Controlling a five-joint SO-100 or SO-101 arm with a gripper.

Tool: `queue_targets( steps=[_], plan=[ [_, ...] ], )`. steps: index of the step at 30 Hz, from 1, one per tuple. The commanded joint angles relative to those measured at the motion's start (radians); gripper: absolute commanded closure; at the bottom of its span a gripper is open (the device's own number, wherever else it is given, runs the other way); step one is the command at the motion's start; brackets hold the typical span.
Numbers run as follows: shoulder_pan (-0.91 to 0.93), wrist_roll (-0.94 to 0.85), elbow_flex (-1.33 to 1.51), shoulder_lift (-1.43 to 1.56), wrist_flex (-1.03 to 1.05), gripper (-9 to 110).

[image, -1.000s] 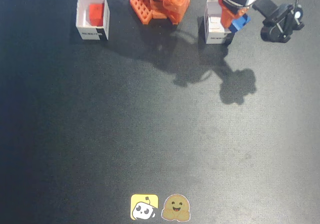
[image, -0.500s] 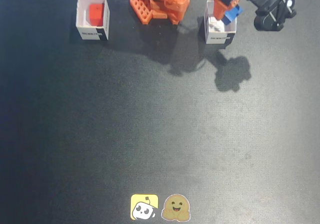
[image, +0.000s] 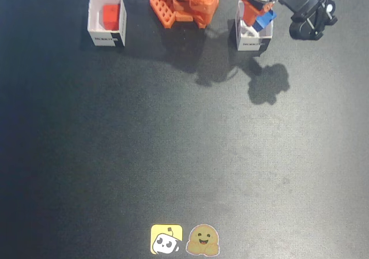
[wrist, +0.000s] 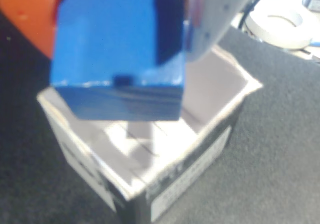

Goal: Put the red cube in the right box and the blue cube in the left box.

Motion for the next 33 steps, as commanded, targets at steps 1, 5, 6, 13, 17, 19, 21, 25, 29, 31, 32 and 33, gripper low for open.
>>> queue_targets(
  steps=[1,5,6,13,17,19,21,25,29,31,32,33],
  plan=[
    [0.0,-0.021,0.005,0.028,-0.037,94],
    [0.0,-0.028,0.009,0.018,-0.058,94],
    [0.0,-0.028,0.012,0.018,-0.06,94],
    [-0.002,-0.038,0.012,0.031,-0.072,91],
    [-0.005,-0.046,0.023,0.038,-0.092,89],
    [-0.006,-0.055,0.028,0.044,-0.101,85],
    [-0.006,-0.058,0.035,0.057,-0.101,85],
    [-0.006,-0.061,0.048,0.075,-0.104,84],
    [-0.006,-0.058,0.066,0.098,-0.107,85],
    [-0.006,-0.049,0.067,0.1,-0.098,91],
    [-0.002,-0.048,0.067,0.101,-0.094,93],
    [0.0,-0.04,0.066,0.101,-0.081,96]
  ],
)
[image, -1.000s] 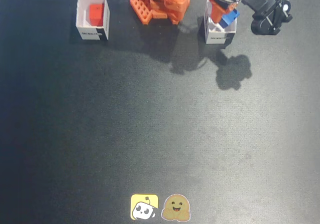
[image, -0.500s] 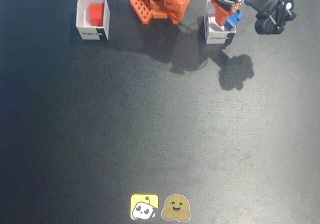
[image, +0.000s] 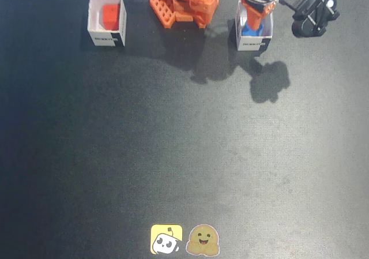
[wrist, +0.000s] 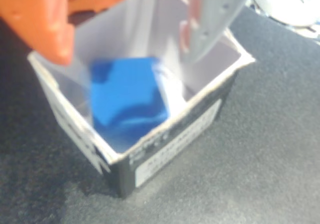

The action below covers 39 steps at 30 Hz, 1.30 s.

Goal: Put the red cube in the right box and the blue cube in the left box.

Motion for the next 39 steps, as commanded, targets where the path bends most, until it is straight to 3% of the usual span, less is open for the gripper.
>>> queue_targets(
  steps=[1,15,26,34,39],
  plan=[
    [0.002,0.017,-0.012,0.025,0.023,99],
    [0.285,-0.17,-0.178,-0.097,0.066,101],
    [0.652,-0.259,-0.146,-0.002,-0.012,101],
    [1.083,-0.523,-0.064,0.087,-0.114,101],
    [1.261,-0.583,0.051,0.25,-0.173,101]
  ],
)
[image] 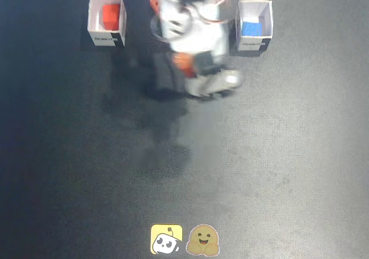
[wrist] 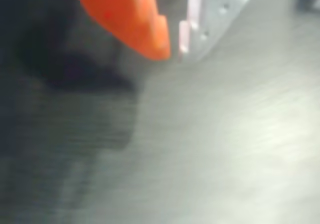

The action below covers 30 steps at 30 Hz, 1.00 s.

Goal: Put the red cube in the right box and the blue cube in the left box.

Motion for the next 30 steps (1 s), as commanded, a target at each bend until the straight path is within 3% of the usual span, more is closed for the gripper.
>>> queue_targets(
  steps=[1,10,16,24,30],
  plan=[
    [0.098,-0.034,0.034,0.11,-0.037,101],
    [0.135,0.012,0.307,0.545,-0.043,101],
    [0.124,0.052,0.41,0.531,-0.141,101],
    [0.158,0.017,0.41,0.545,-0.046,101],
    [0.16,0.091,0.411,0.546,-0.044,101]
  ],
)
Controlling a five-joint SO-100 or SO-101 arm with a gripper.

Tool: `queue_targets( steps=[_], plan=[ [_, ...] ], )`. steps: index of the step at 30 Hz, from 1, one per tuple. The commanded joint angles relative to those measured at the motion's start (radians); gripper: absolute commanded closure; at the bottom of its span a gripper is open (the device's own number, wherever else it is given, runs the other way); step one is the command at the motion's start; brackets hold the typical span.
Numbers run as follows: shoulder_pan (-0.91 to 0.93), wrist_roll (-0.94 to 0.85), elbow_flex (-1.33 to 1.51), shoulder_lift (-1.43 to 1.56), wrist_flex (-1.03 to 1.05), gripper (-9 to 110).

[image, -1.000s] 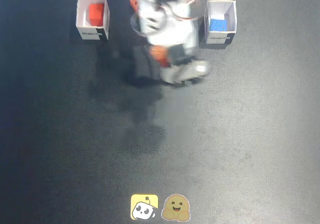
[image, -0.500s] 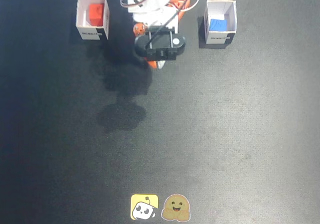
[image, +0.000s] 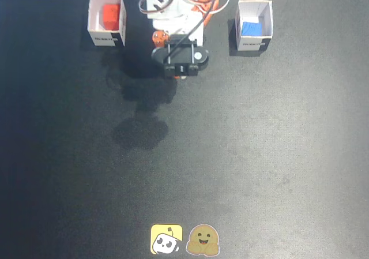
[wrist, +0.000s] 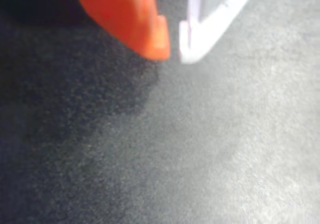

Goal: Put the red cube in the right box and the blue cube in the left box.

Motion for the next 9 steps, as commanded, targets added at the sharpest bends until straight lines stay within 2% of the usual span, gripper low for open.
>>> queue_targets(
  steps=[1,9],
  plan=[
    [0.008,0.02,-0.003,0.008,0.006,101],
    [-0.002,0.026,-0.003,0.008,0.008,101]
  ],
)
